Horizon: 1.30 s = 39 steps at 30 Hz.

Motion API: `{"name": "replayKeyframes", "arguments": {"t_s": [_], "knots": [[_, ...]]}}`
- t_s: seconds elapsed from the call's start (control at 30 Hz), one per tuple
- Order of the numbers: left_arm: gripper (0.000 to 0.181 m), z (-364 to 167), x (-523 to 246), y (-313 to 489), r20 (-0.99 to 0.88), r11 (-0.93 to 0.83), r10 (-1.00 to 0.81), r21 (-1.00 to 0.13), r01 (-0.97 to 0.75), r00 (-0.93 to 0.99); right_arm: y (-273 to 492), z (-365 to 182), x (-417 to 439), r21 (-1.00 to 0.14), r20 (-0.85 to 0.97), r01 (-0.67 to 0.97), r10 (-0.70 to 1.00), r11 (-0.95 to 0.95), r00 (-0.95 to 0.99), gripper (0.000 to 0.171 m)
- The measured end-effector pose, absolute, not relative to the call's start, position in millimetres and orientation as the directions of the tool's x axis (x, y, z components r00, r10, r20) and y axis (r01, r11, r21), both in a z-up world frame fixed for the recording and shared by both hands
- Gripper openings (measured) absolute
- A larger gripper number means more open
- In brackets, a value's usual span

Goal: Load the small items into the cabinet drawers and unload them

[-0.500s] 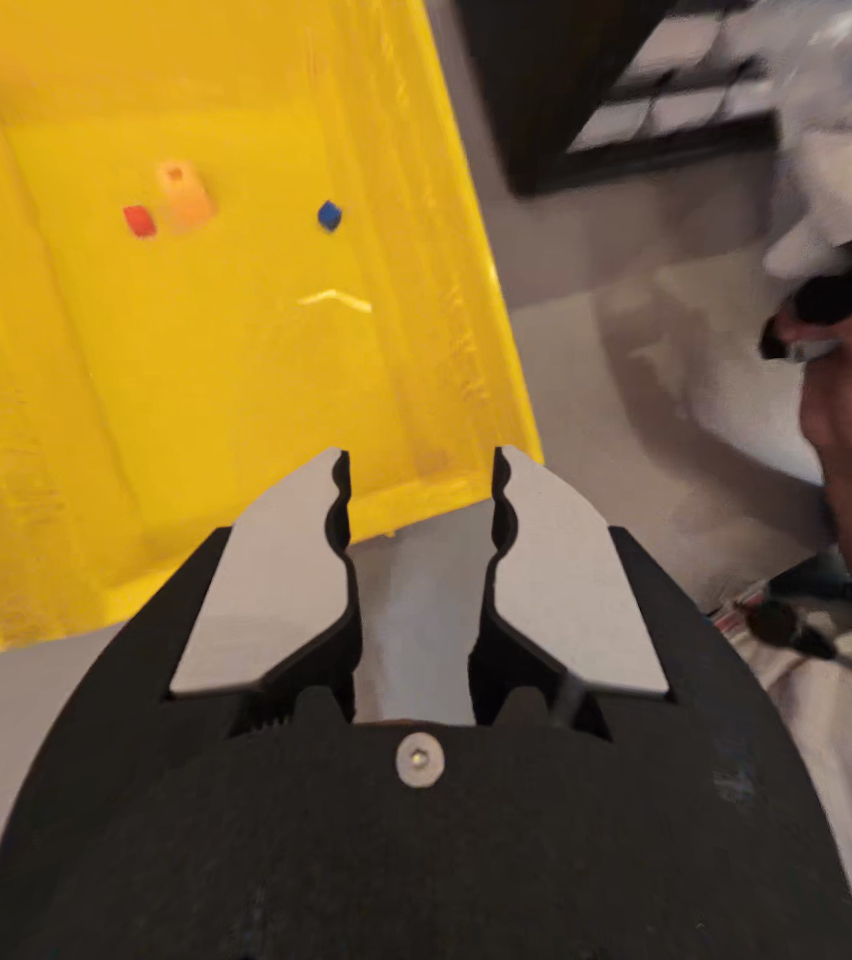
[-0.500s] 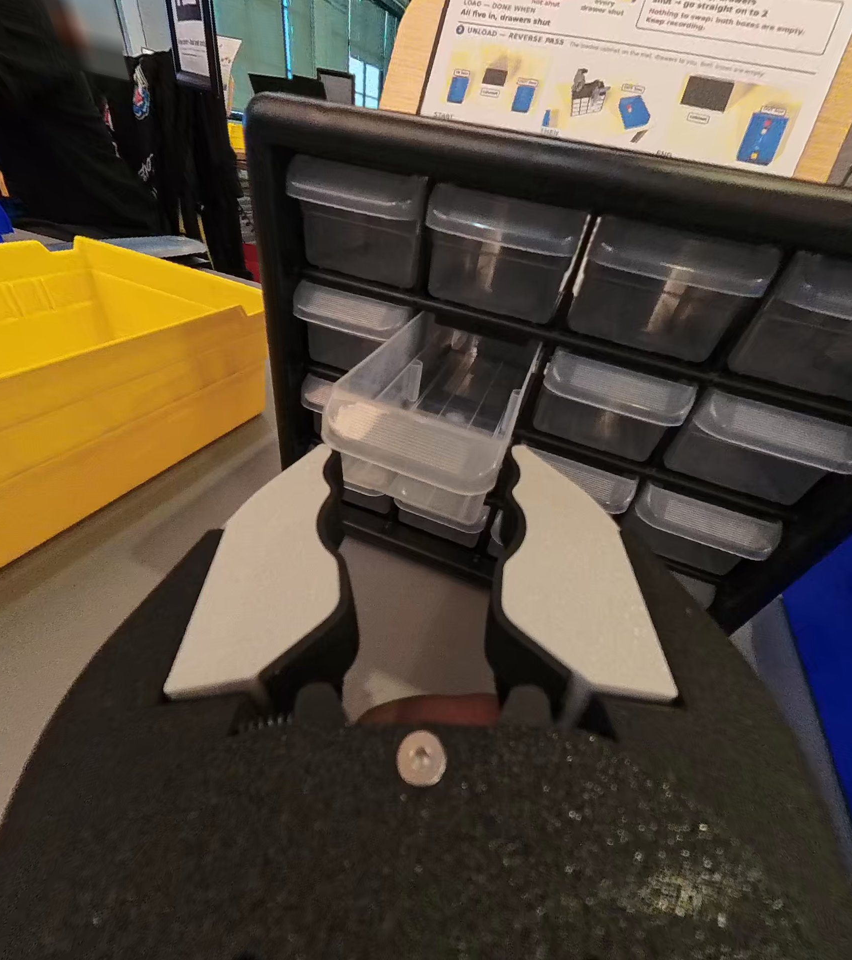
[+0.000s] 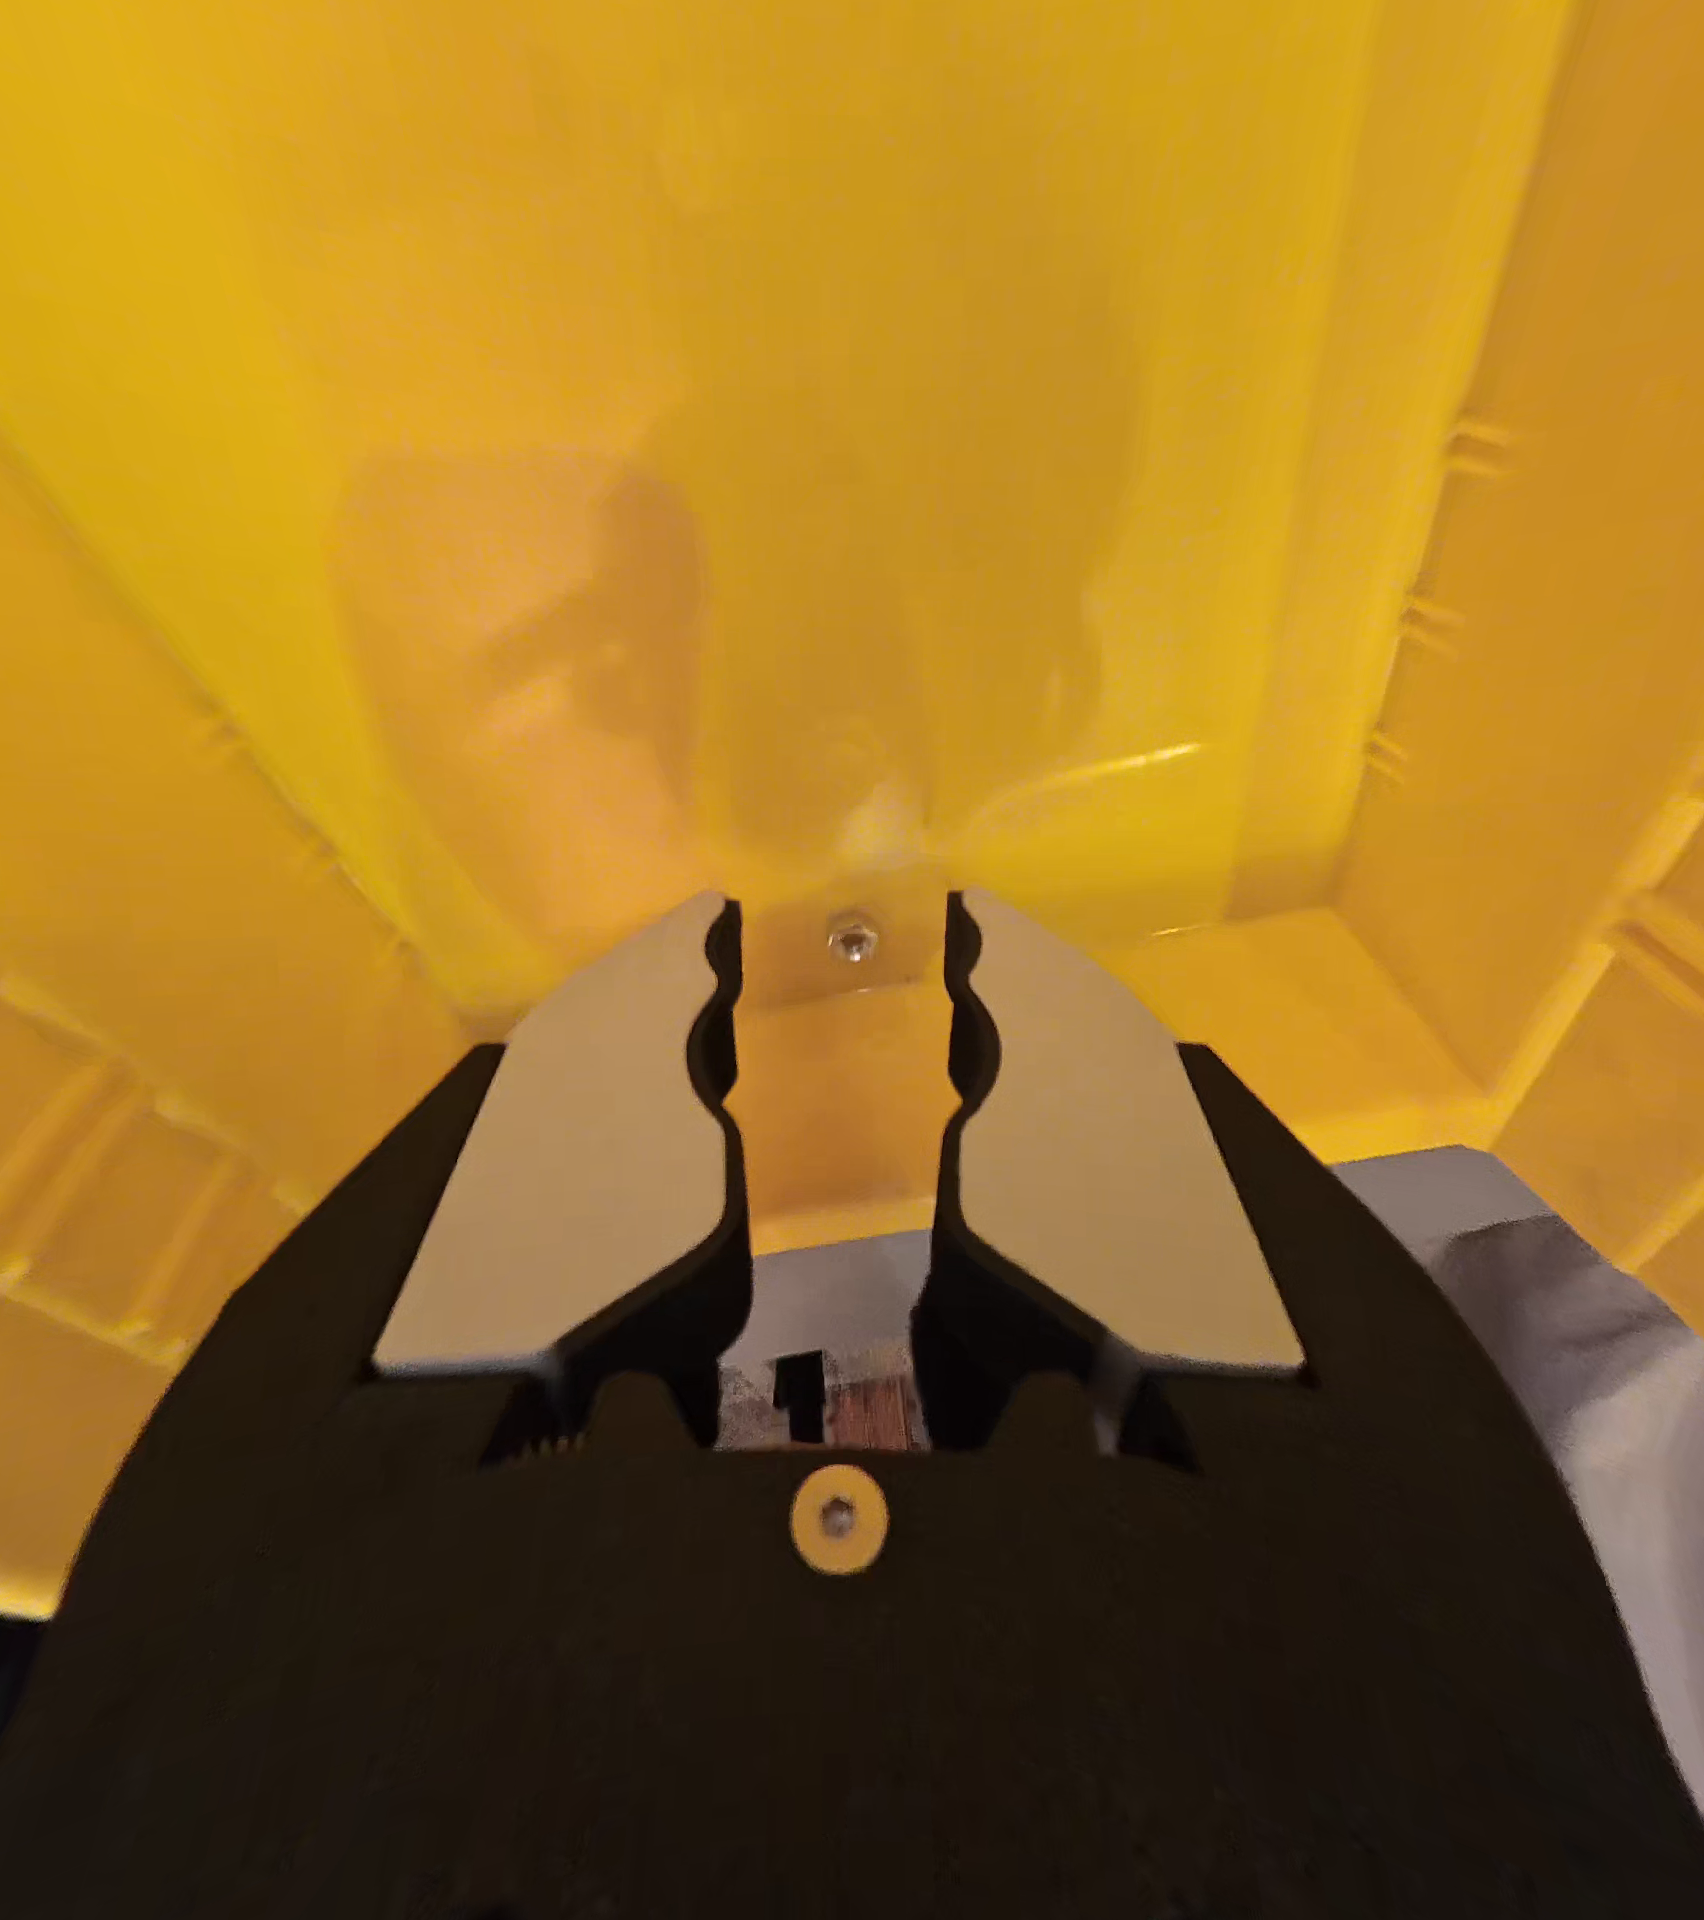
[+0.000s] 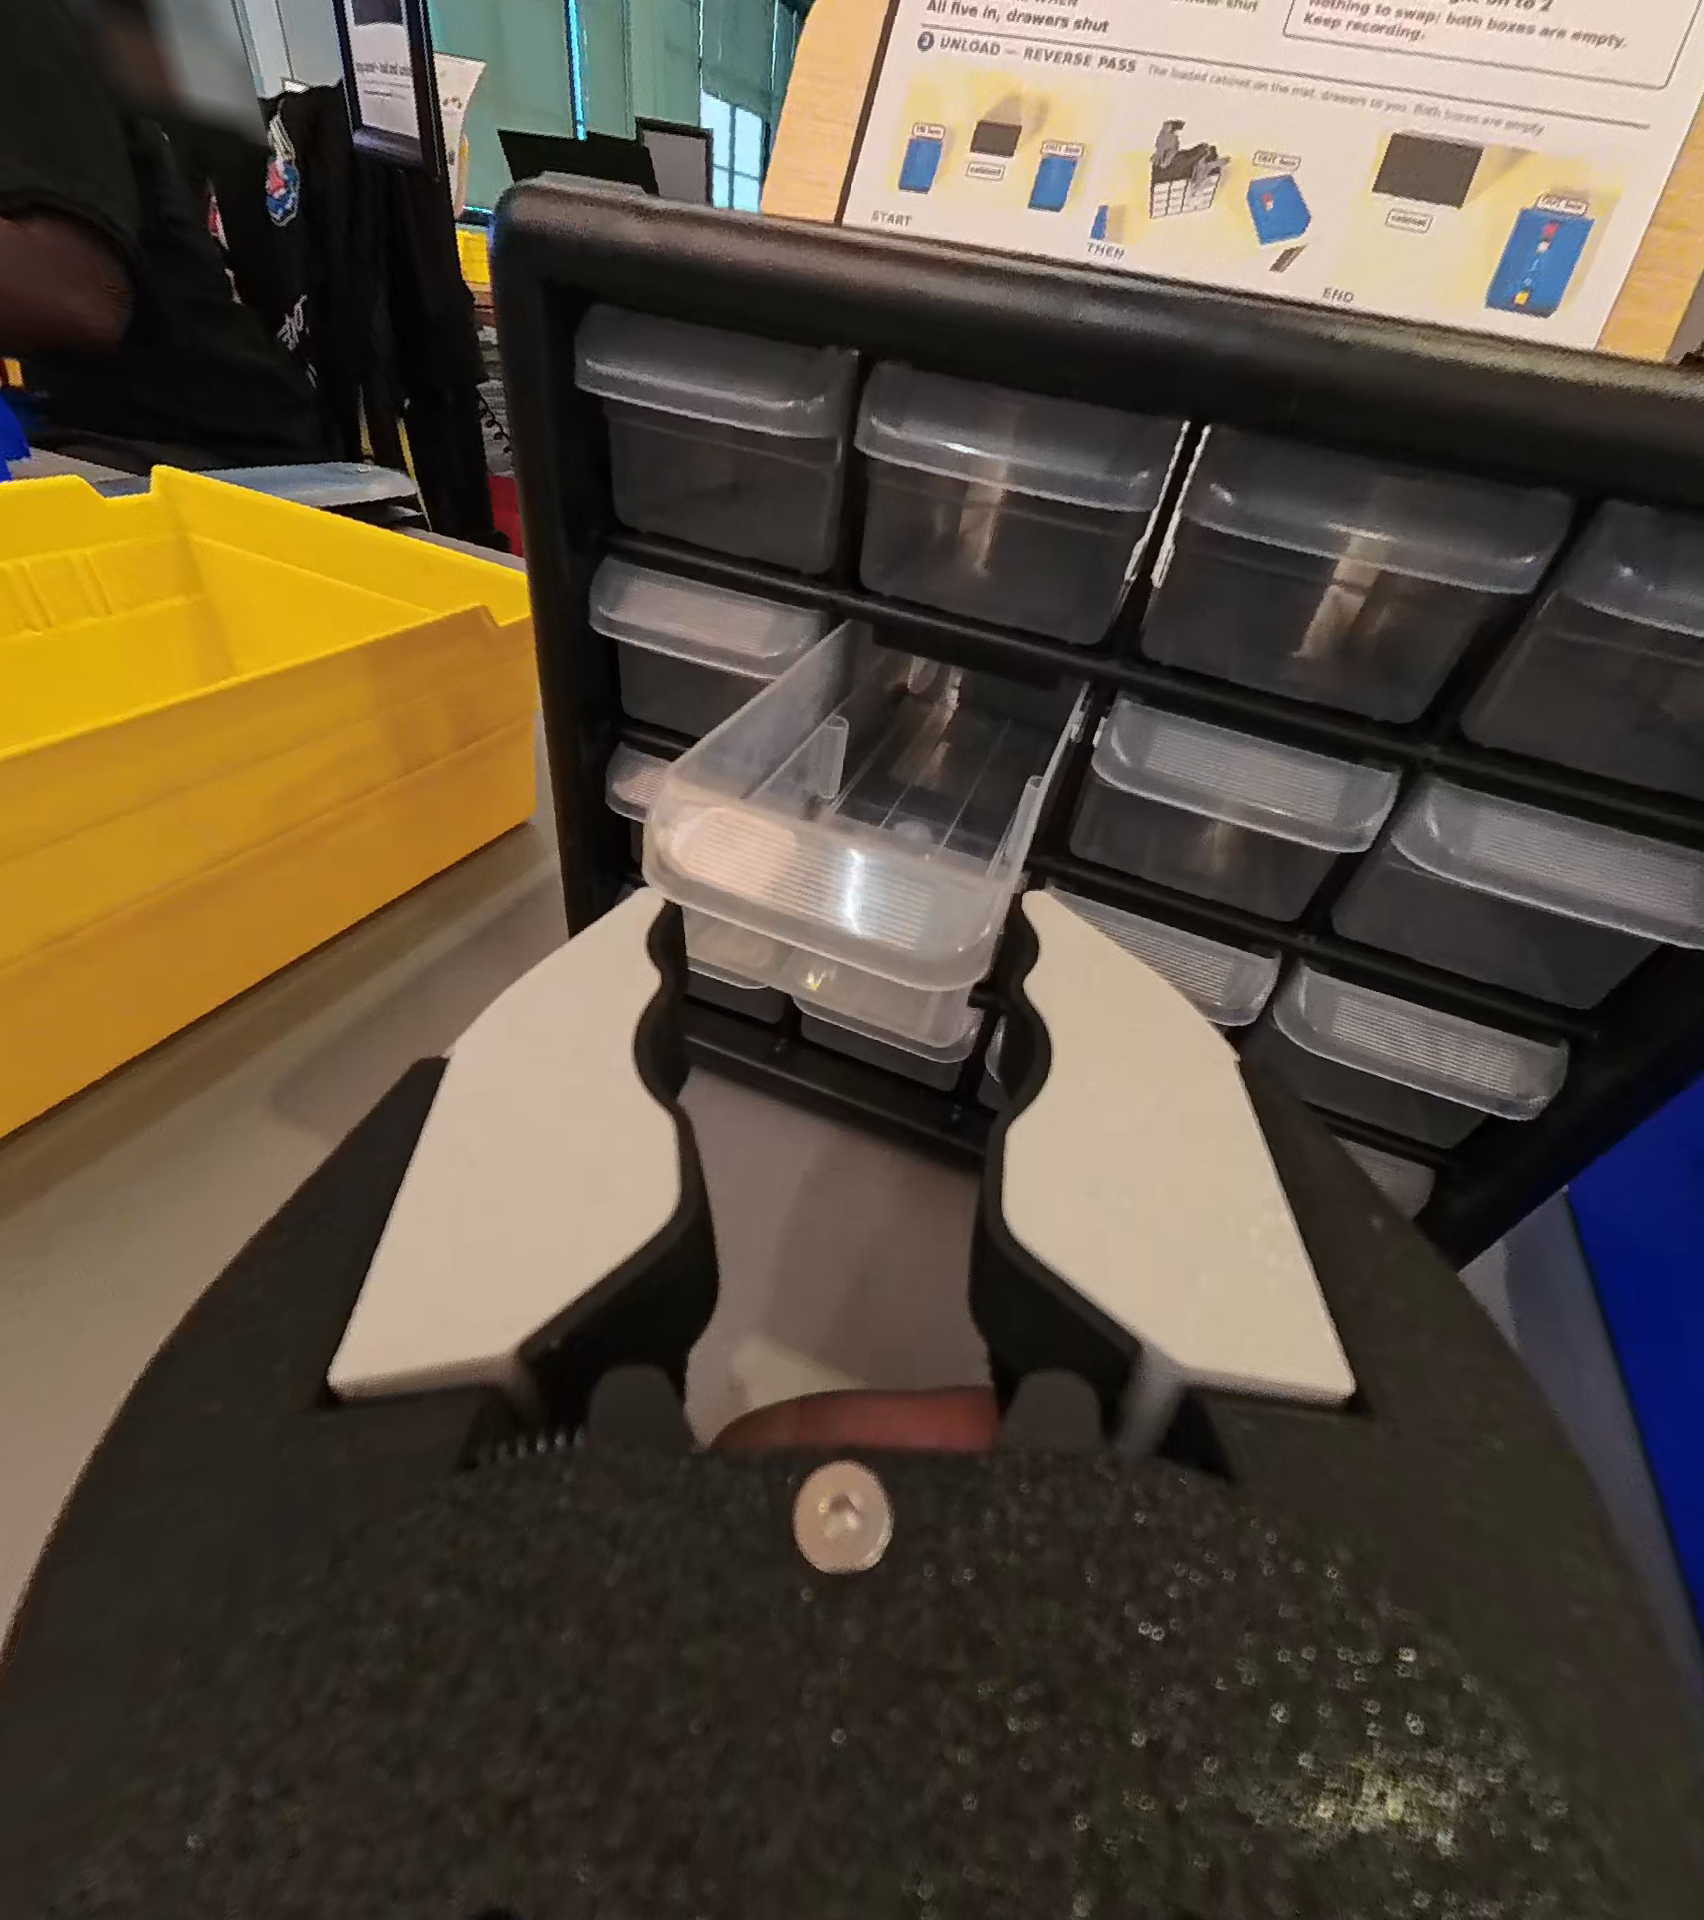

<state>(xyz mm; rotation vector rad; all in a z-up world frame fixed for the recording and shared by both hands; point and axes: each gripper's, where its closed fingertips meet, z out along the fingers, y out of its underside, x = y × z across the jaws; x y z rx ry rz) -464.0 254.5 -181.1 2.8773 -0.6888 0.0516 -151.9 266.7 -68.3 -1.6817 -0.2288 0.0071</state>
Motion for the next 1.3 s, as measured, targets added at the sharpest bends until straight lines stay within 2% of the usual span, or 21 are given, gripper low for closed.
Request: {"name": "replayKeyframes", "arguments": {"t_s": [0.2,0.4,0.77,0.87,1.17,1.3], "knots": [[0.030,-183,-464,245,0.111,-0.864,-0.421,0.251,-0.436,0.900,267,-68,-152,-0.983,0.128,0.147,0.159,-0.111,0.979,0.058],[0.018,-188,-462,241,0.195,-0.867,-0.323,0.333,-0.372,0.926,267,-68,-152,-0.983,0.129,0.148,0.161,-0.112,0.978,0.058],[0.019,-188,-464,236,0.144,-0.840,-0.373,0.369,-0.399,0.917,267,-68,-152,-0.983,0.118,0.138,0.167,-0.120,0.979,0.058],[0.012,-189,-466,234,0.126,-0.828,-0.385,0.390,-0.403,0.914,267,-68,-152,-0.983,0.114,0.135,0.169,-0.121,0.979,0.058],[0.011,-188,-463,233,0.149,-0.831,-0.390,0.368,-0.417,0.909,267,-67,-151,-0.983,0.108,0.131,0.173,-0.125,0.979,0.057],[0.011,-163,-448,242,0.212,-0.850,-0.413,0.261,-0.458,0.886,267,-68,-152,-0.983,0.113,0.134,0.168,-0.123,0.979,0.057]]}}
